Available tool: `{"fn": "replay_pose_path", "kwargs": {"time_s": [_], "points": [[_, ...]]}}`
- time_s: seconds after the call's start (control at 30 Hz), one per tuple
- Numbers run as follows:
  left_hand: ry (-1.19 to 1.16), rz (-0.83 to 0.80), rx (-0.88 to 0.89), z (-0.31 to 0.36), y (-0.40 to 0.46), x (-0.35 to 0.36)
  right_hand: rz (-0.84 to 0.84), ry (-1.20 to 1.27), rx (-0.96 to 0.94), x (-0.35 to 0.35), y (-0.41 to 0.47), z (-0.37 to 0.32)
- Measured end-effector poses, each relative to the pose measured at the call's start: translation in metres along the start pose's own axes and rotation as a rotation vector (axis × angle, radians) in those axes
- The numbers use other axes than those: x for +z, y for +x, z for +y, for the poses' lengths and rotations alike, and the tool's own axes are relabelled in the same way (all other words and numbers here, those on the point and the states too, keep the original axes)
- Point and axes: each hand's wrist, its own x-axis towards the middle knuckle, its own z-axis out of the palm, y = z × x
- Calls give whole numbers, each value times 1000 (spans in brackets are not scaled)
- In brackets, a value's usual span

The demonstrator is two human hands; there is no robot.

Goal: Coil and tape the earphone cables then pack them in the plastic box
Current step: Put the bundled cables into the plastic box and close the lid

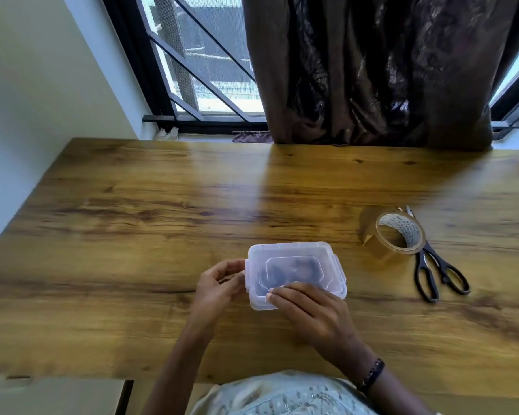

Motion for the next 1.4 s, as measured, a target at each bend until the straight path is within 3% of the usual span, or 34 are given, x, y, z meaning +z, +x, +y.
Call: {"fn": "replay_pose_path", "kwargs": {"time_s": [0.47, 0.57, 0.67, 0.77, 0.83, 0.93, 1.4], "points": [[-35, 7, 7, -1, -1, 0, -88, 25, 12, -1, -9, -4], [15, 25, 7, -2, -2, 1, 62, 93, 257, -10, -4, 5], [25, 48, 4, -4, -3, 1, 194, 195, 805, -24, -3, 24], [-2, 69, -22, -5, -3, 2, 140, 576, 1299, -29, -10, 41], [4, 78, -32, -5, -3, 4, 123, 845, 1445, -30, -14, 46], [2, 75, -45, -3, -2, 5, 128, 1047, 1514, -32, -17, 49], [23, 106, -138, 2, -2, 11, 178, 1351, 1628, -24, -23, 59]]}}
